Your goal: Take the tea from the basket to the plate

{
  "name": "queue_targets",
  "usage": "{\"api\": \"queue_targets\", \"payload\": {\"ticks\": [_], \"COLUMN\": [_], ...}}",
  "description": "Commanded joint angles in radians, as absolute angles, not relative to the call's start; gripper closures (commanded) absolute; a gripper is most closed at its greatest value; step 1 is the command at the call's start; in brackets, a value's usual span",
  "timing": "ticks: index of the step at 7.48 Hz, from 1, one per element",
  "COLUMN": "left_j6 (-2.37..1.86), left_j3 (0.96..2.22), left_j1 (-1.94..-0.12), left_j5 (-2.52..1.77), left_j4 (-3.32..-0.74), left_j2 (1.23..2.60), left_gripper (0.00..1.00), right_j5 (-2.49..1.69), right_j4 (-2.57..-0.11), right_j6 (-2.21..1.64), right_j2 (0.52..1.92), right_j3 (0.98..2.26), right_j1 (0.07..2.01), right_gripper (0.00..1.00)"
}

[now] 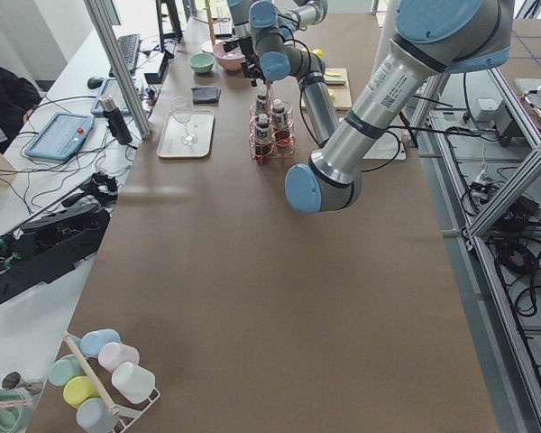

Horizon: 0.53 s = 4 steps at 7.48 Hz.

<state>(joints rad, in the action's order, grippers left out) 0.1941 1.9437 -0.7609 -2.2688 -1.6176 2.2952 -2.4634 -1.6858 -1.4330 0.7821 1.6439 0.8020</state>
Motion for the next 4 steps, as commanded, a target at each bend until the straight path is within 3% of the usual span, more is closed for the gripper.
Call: {"api": "queue_targets", "payload": {"ticks": [1, 4], "left_j6": [0.196, 0.196], "left_j3": [1.944, 1.948], "left_j1": [-0.761, -0.762], "left_j5": [-2.269, -2.269], "left_j4": [-1.617, -1.617], "left_j2": [2.295, 2.293], "left_gripper": [1.0, 1.0], "right_j5": [-2.43, -2.413], "right_j4": [-1.684, -1.686], "right_j6": [-1.474, -1.476], "right_j2": [0.755, 0.755], "right_j3": [1.635, 1.637], "right_j1": [0.769, 0.749], "right_gripper": [0.21, 0.44]}}
